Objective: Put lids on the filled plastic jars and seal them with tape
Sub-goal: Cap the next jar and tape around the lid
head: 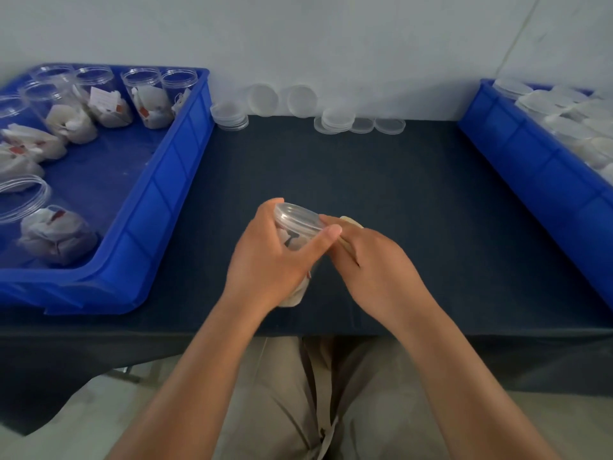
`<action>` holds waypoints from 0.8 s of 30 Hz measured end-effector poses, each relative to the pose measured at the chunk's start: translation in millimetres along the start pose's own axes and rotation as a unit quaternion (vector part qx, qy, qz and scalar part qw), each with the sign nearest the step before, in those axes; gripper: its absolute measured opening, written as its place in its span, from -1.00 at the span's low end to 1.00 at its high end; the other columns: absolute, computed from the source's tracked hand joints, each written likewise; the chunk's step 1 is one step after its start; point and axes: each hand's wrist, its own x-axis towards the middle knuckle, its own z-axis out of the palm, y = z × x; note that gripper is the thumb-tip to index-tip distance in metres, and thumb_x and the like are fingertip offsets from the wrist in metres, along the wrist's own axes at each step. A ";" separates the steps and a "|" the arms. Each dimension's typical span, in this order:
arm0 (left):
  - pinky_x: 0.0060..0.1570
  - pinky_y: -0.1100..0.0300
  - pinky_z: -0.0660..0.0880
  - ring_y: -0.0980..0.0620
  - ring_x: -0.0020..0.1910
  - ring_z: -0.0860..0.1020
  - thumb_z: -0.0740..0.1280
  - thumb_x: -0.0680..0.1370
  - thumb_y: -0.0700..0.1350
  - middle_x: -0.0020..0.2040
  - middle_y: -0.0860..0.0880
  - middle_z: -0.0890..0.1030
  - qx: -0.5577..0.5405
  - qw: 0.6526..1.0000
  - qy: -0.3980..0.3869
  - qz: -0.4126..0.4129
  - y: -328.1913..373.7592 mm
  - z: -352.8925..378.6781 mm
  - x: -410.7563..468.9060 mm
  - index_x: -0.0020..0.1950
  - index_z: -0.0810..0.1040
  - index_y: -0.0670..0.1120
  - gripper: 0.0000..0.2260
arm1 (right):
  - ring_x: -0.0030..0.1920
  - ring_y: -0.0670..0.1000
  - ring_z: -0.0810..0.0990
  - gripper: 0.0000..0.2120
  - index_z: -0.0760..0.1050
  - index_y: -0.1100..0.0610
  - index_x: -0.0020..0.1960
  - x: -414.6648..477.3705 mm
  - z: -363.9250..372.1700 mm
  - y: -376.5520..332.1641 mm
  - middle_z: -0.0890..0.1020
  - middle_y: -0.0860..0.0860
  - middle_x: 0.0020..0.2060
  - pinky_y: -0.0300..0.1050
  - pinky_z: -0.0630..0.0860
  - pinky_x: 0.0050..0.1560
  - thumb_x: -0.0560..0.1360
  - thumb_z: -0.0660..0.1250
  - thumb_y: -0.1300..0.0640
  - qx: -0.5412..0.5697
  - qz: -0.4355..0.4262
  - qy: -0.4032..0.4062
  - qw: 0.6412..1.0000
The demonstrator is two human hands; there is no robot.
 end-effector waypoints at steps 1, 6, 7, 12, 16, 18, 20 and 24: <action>-0.11 0.36 0.42 0.45 0.03 0.52 0.14 0.27 0.73 0.04 0.38 0.54 -0.004 1.000 0.018 -0.001 0.5 2.5 -0.3 0.47 0.35 0.22 -0.08 | 0.01 -0.18 0.63 -0.56 0.38 -0.20 0.54 0.5 1.7 0.0 0.64 -0.23 0.06 -0.32 0.54 -0.06 0.70 0.07 -0.24 0.006 0.003 0.001 1.000; -0.04 0.31 0.48 0.35 0.04 0.59 0.23 0.37 0.58 0.07 0.28 0.62 -0.055 0.998 0.006 -0.014 -8.0 -6.3 13.8 0.40 0.49 0.20 -0.27 | -0.23 -0.14 0.62 -0.29 -0.03 -0.34 0.61 4.1 -3.4 17.5 0.58 -0.12 -0.28 -0.17 0.55 -0.33 0.54 0.04 -0.54 0.071 0.028 -0.074 0.994; -0.05 0.31 0.48 0.37 0.05 0.59 0.23 0.38 0.58 0.06 0.27 0.64 -0.062 0.998 -0.006 -0.008 -9.1 -8.5 16.4 0.37 0.51 0.20 -0.30 | -0.25 -0.08 0.62 -0.28 -0.04 -0.38 0.60 3.5 -7.0 21.6 0.58 -0.08 -0.27 -0.15 0.56 -0.34 0.52 0.03 -0.56 0.068 0.019 -0.082 0.994; -0.01 0.30 0.55 0.24 0.09 0.66 0.27 0.44 0.54 0.10 0.24 0.68 -0.161 0.983 -0.085 0.014 -20.2 -23.8 30.1 0.29 0.59 0.19 -0.40 | -0.18 -0.09 0.61 -0.49 0.13 -0.50 0.49 8.3 -18.3 39.9 0.60 -0.13 -0.15 -0.27 0.55 -0.26 0.56 0.00 -0.50 0.049 -0.009 -0.109 0.993; -0.03 0.11 0.59 -0.02 -0.03 0.67 0.32 0.52 0.39 0.03 -0.08 0.66 -0.311 0.932 -0.183 -0.029 -29.8 -13.2 35.0 0.29 0.50 -0.21 -0.30 | -0.18 -0.05 0.62 -0.50 0.08 -0.56 0.50 18.6 -15.8 39.6 0.60 -0.07 -0.19 -0.19 0.57 -0.27 0.57 0.03 -0.47 0.048 0.006 -0.112 0.992; -0.08 0.09 0.59 -0.03 -0.13 0.61 0.31 0.59 0.31 -0.05 -0.16 0.58 -0.366 0.903 -0.222 -0.035 -33.5 -9.3 39.7 0.17 0.51 -0.23 -0.42 | -0.15 -0.05 0.62 -0.49 0.01 -0.64 0.48 24.1 -14.2 35.9 0.60 -0.03 -0.20 -0.19 0.55 -0.22 0.57 0.06 -0.49 0.061 0.010 -0.118 0.991; -0.12 0.16 0.60 0.04 -0.17 0.61 0.20 0.64 0.27 -0.11 -0.08 0.61 -0.389 0.888 -0.240 -0.037 -35.2 -11.4 43.1 0.10 0.54 -0.17 -0.52 | -0.09 -0.14 0.61 -0.48 -0.03 -0.69 0.45 28.5 -12.5 32.0 0.62 -0.09 -0.17 -0.22 0.53 -0.14 0.54 0.07 -0.52 0.068 0.017 -0.129 0.989; 0.02 0.08 0.62 0.06 -0.12 0.63 0.13 0.57 0.44 -0.07 -0.06 0.67 -0.269 0.931 -0.244 -0.032 -24.2 -19.6 44.9 0.07 0.62 -0.10 -0.37 | -0.07 -0.44 0.51 -0.41 0.17 -0.43 0.58 25.5 -11.5 27.2 0.51 -0.58 -0.14 -0.32 0.38 -0.18 0.58 0.06 -0.49 0.048 0.018 -0.122 0.991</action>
